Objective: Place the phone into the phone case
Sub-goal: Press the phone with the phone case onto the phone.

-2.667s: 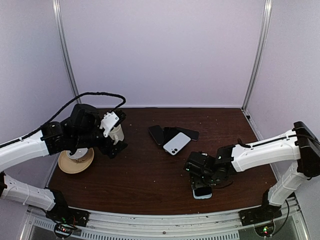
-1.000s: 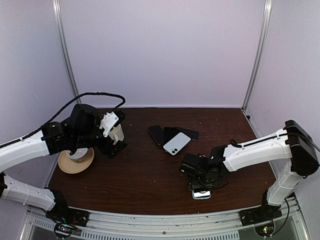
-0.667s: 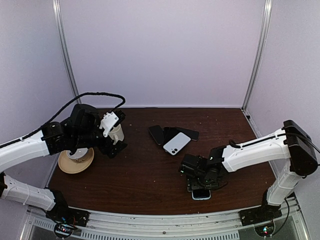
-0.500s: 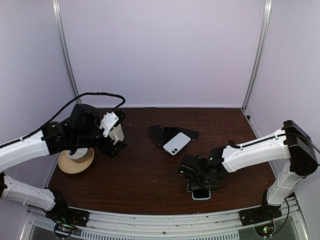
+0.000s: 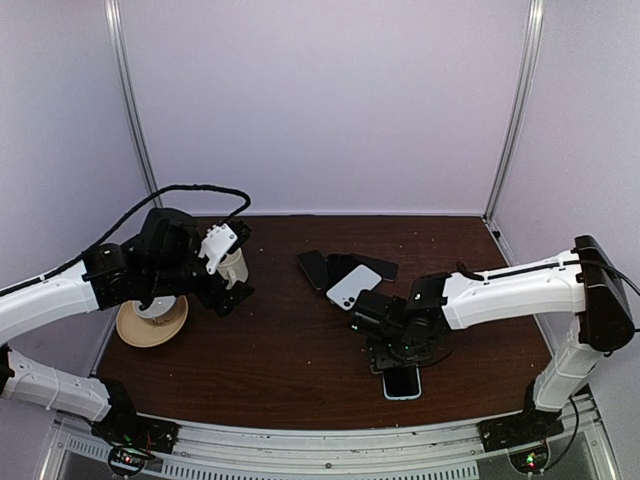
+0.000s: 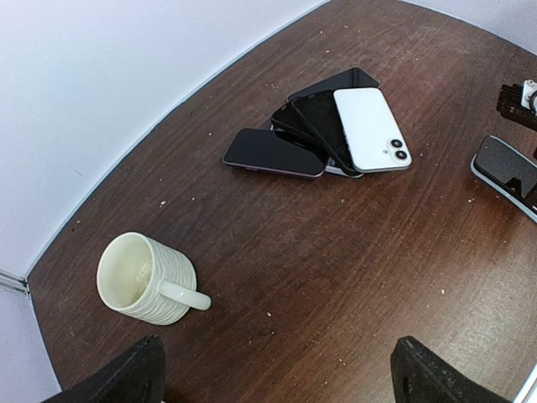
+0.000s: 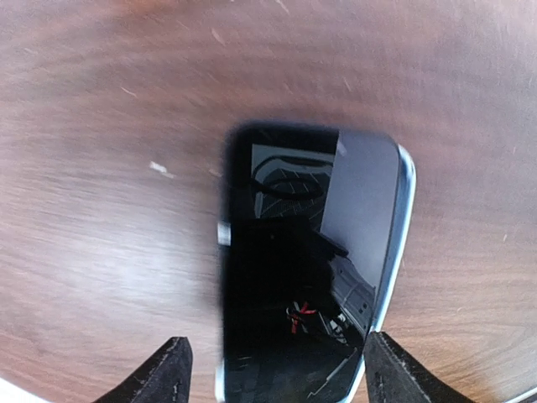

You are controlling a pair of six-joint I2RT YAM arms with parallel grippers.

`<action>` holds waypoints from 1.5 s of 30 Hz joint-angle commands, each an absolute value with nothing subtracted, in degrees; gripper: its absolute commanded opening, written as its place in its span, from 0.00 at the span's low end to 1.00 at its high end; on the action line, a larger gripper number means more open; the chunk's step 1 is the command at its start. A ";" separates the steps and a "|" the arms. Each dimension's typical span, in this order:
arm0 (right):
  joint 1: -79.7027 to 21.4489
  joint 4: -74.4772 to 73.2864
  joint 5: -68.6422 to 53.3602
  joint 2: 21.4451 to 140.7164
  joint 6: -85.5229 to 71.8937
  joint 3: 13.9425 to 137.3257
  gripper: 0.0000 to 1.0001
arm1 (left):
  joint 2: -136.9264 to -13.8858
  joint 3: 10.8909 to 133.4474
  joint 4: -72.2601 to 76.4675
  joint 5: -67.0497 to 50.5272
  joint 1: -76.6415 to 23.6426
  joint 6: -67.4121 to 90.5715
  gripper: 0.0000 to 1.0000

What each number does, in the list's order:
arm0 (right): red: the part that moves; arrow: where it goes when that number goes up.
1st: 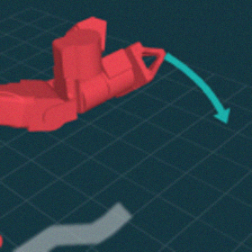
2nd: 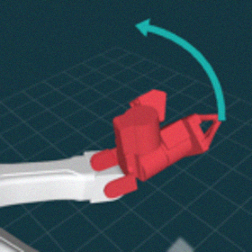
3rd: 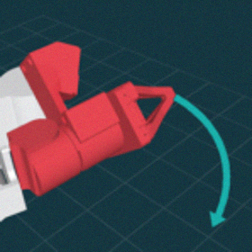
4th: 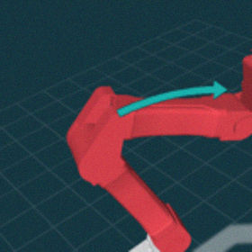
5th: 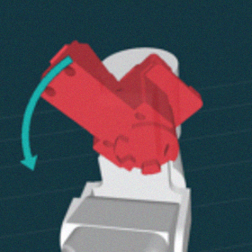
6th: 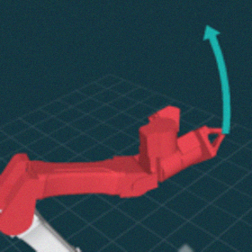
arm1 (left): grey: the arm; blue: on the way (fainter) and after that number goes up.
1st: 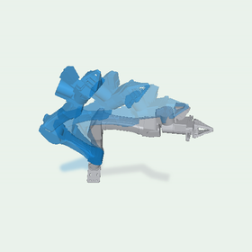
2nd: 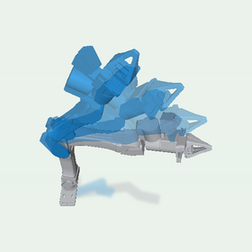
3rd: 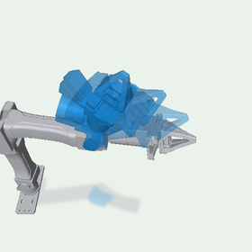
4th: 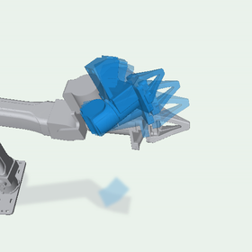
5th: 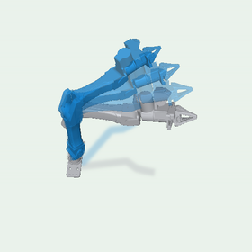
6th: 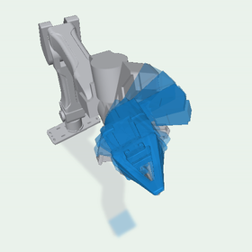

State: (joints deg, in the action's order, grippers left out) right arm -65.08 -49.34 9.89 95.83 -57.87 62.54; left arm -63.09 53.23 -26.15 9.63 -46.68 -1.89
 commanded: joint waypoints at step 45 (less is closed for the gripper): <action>-67.06 -50.53 15.12 107.57 -62.79 60.39 0.18 | -61.90 52.73 -23.49 9.02 -45.96 -3.09 0.98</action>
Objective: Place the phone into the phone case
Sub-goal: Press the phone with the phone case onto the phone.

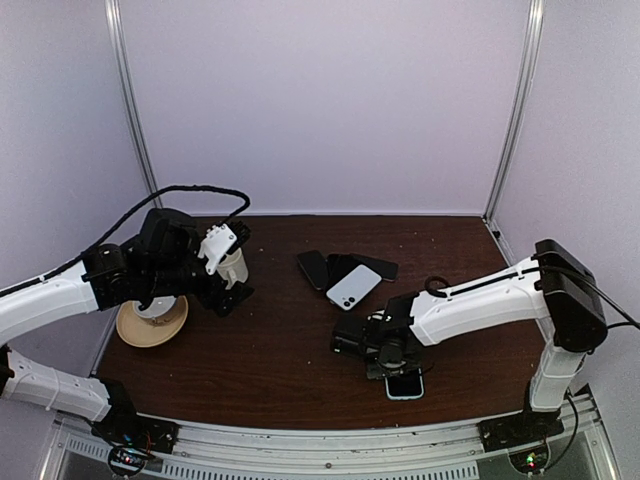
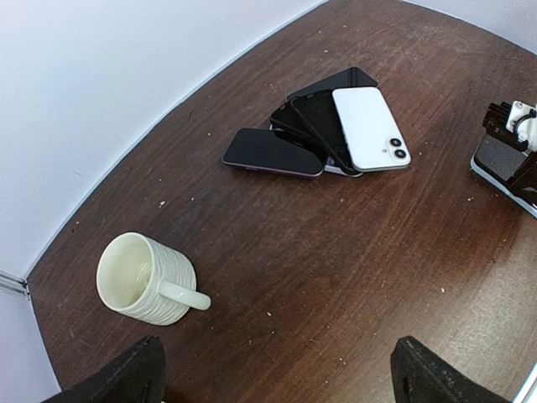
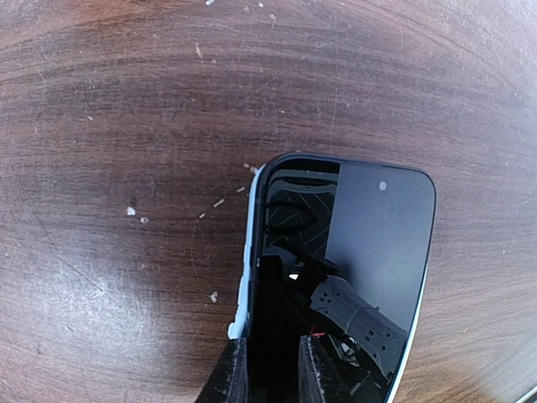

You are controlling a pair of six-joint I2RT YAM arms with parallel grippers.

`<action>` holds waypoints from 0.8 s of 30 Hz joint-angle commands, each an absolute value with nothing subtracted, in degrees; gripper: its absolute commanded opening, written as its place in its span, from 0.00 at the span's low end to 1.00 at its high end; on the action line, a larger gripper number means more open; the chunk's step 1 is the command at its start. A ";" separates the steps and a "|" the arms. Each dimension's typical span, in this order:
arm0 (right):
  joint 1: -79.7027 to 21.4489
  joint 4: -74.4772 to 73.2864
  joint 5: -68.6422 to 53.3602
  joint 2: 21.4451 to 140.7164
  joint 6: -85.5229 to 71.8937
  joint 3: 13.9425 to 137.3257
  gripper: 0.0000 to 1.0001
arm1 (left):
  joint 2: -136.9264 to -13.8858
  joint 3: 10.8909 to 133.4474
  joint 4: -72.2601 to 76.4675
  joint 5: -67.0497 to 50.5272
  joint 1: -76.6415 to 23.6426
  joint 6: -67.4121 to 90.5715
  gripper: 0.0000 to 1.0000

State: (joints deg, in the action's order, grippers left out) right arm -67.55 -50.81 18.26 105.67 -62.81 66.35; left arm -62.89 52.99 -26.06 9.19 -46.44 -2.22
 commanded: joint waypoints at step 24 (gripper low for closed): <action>-63.98 -50.67 6.87 91.27 -59.66 57.51 0.99 | -61.26 52.82 -23.47 8.26 -45.92 -3.01 0.97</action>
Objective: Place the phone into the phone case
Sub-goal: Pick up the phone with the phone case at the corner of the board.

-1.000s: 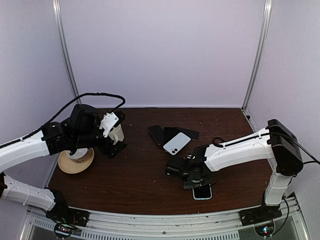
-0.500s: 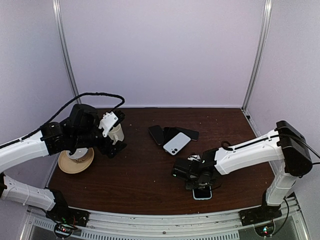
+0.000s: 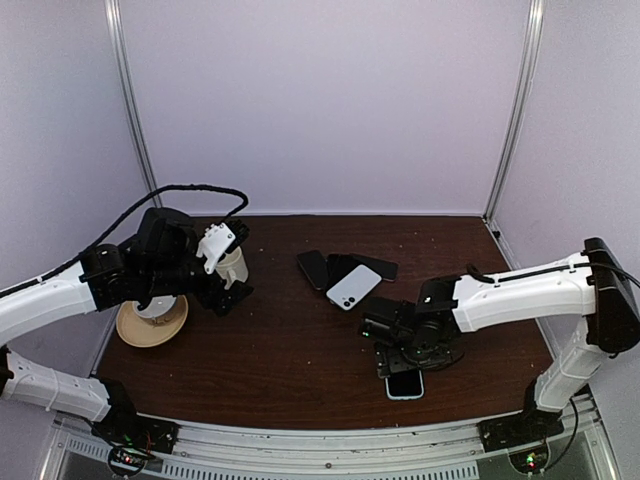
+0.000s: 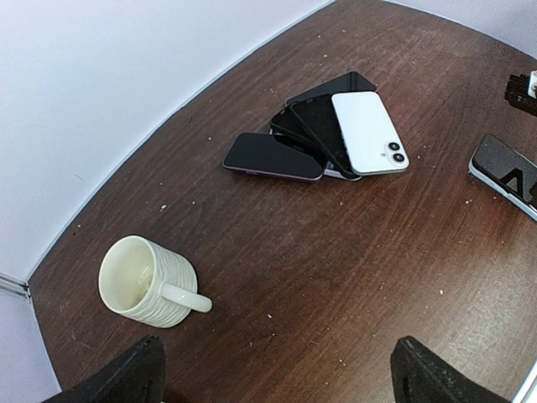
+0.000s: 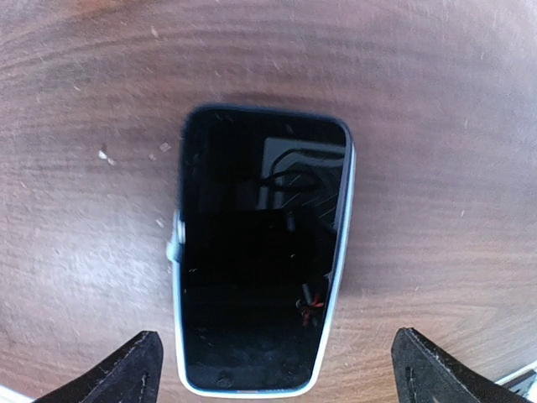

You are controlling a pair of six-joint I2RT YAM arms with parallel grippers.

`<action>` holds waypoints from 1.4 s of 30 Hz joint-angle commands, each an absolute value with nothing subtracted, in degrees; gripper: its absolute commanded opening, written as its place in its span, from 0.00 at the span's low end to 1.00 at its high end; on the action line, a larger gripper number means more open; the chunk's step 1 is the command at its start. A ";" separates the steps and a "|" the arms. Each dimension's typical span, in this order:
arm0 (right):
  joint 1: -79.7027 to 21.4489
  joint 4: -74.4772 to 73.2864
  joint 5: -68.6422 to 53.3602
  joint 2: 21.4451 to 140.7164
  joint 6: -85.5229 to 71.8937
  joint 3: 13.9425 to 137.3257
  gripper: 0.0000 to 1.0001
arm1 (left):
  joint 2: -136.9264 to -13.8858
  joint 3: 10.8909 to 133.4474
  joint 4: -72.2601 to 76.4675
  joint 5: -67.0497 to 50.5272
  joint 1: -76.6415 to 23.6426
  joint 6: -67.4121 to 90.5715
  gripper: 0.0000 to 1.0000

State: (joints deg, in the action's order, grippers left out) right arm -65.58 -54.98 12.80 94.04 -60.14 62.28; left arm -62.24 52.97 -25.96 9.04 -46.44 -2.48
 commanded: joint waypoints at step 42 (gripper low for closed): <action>-64.55 -41.50 6.42 94.61 -53.47 55.44 0.44 | -62.08 52.29 -23.17 9.20 -45.89 -3.60 0.97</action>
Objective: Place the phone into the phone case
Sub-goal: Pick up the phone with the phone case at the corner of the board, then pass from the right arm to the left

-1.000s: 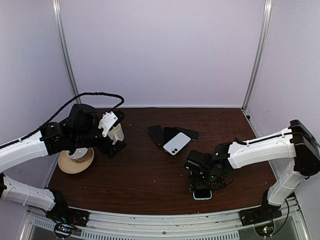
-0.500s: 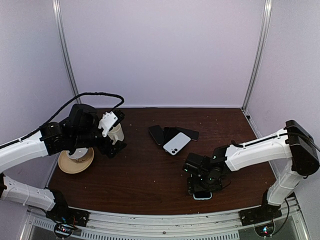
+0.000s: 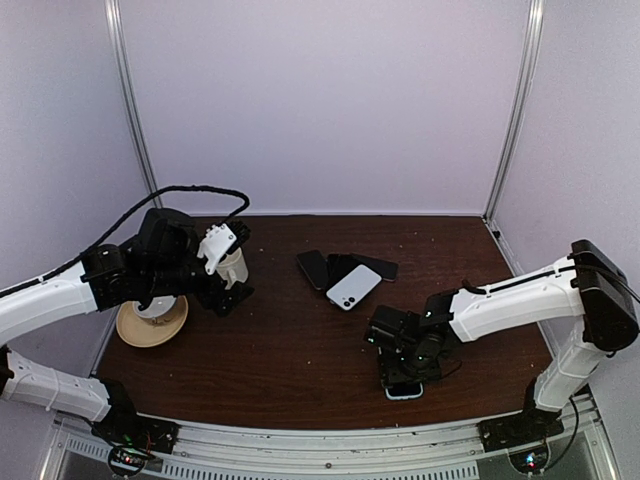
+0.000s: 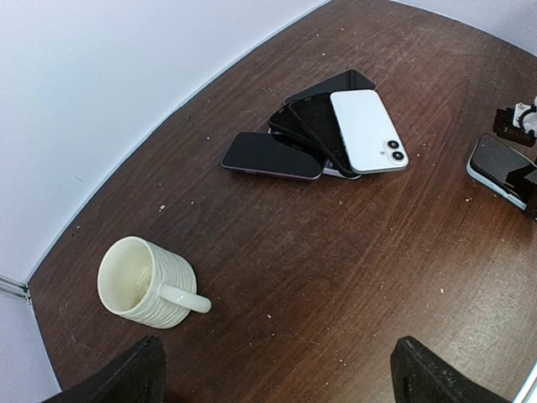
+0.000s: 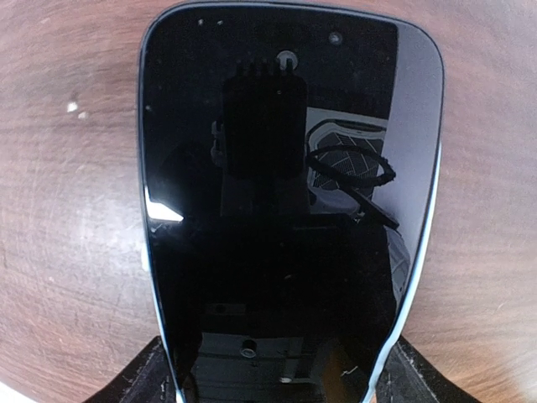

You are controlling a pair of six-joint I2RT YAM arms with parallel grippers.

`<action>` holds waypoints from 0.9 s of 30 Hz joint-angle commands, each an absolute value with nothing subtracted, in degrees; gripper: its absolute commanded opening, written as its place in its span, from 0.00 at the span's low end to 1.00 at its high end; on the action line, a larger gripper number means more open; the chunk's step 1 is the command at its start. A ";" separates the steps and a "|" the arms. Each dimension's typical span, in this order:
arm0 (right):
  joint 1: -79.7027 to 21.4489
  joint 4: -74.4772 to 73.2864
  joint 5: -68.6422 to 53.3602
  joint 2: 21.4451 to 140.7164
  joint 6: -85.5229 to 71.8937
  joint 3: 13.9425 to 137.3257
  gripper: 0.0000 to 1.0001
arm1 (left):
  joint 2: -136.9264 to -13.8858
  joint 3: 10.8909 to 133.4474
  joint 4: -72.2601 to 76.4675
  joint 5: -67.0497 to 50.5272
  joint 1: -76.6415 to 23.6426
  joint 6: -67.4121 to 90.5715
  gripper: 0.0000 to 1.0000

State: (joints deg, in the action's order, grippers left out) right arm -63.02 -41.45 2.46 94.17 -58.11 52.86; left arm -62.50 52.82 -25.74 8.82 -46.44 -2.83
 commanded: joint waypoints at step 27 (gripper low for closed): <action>-73.74 -3.95 26.69 91.63 -7.19 74.04 0.26 | -55.48 47.05 3.42 -16.87 -46.01 28.88 0.89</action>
State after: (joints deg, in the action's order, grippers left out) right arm -73.01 -14.31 23.49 92.62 -15.11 70.32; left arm -57.32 49.45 -9.98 -18.50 -46.33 20.91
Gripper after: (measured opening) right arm 0.745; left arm 0.931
